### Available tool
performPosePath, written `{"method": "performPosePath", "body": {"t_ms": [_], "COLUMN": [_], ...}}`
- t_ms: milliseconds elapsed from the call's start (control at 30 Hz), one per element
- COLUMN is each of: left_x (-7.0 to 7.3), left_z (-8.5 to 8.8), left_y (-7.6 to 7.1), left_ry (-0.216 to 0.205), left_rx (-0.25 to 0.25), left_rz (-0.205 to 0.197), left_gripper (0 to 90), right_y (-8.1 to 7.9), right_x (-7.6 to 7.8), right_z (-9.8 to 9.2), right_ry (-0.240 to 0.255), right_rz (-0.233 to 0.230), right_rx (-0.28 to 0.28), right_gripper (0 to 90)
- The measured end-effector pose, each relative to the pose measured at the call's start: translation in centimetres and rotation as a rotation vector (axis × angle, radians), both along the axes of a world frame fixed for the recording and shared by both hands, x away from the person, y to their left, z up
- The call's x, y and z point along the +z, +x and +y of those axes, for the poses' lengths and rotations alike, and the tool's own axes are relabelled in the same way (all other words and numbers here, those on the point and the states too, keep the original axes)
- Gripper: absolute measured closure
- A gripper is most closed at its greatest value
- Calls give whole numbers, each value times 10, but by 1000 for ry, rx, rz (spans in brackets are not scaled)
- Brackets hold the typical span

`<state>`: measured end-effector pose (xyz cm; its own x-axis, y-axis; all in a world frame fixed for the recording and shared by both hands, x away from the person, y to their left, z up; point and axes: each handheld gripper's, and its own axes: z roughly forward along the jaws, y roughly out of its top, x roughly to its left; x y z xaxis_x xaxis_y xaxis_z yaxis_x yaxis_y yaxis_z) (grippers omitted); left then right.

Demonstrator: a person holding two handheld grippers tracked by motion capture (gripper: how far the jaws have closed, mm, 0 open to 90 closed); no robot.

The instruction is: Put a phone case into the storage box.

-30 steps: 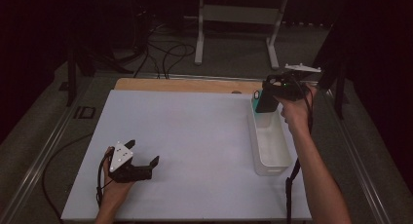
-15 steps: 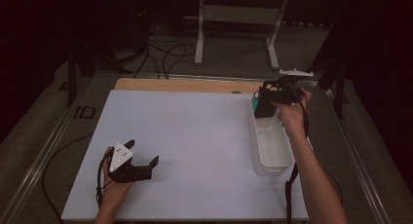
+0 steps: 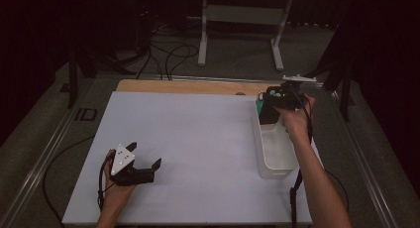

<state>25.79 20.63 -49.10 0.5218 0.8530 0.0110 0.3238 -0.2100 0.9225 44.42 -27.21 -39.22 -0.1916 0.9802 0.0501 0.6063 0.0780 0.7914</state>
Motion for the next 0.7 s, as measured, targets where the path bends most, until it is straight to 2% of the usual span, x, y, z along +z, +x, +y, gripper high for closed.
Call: {"method": "performPosePath", "body": {"t_ms": [700], "left_x": [0], "left_z": [0], "left_y": [0], "left_ry": [-1], "left_rx": [0], "left_rz": [-2], "left_gripper": [4], "right_y": [-2], "right_x": [-20], "right_z": [6], "right_ry": [-22], "right_rz": [56], "right_rx": [12], "right_gripper": [137]}}
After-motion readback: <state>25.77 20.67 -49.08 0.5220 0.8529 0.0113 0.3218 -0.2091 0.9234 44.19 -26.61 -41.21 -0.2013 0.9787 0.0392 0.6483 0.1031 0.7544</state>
